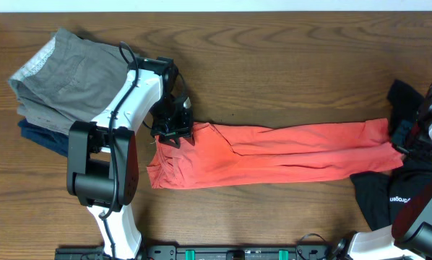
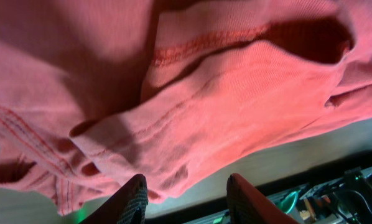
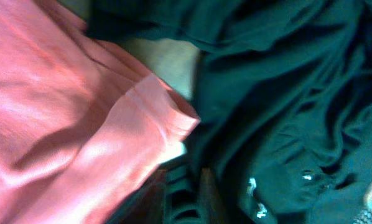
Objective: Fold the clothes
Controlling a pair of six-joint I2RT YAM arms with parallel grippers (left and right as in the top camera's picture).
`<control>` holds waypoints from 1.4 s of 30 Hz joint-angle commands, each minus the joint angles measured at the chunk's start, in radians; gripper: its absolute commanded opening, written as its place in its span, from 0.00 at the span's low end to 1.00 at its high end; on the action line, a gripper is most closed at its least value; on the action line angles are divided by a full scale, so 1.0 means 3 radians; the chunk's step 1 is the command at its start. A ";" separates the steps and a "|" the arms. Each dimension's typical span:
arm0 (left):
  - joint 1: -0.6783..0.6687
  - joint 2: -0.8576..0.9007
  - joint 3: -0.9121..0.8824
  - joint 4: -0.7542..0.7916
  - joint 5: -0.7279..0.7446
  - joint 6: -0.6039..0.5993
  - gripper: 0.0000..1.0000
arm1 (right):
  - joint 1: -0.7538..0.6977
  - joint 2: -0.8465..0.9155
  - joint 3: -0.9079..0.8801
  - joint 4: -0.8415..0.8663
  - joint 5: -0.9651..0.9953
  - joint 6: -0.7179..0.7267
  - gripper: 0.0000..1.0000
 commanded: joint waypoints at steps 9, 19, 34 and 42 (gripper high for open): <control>-0.0001 -0.0064 -0.0018 -0.0198 0.0008 0.0025 0.44 | -0.0034 -0.0008 0.0003 0.0256 -0.0289 -0.0459 0.43; 0.0004 -0.0071 -0.0018 -0.0005 -0.0271 -0.0118 0.39 | -0.0207 0.0081 0.0003 0.0387 -0.0735 -0.1013 0.56; 0.0052 -0.0155 -0.0017 0.0336 -0.0318 -0.0303 0.39 | -0.0313 0.0392 -0.0004 0.0403 -0.0857 -0.1574 0.68; 0.0106 -0.0525 -0.0017 0.0491 -0.0319 -0.0320 0.39 | -0.0313 0.0696 -0.0004 0.0512 -0.1011 -0.1761 0.71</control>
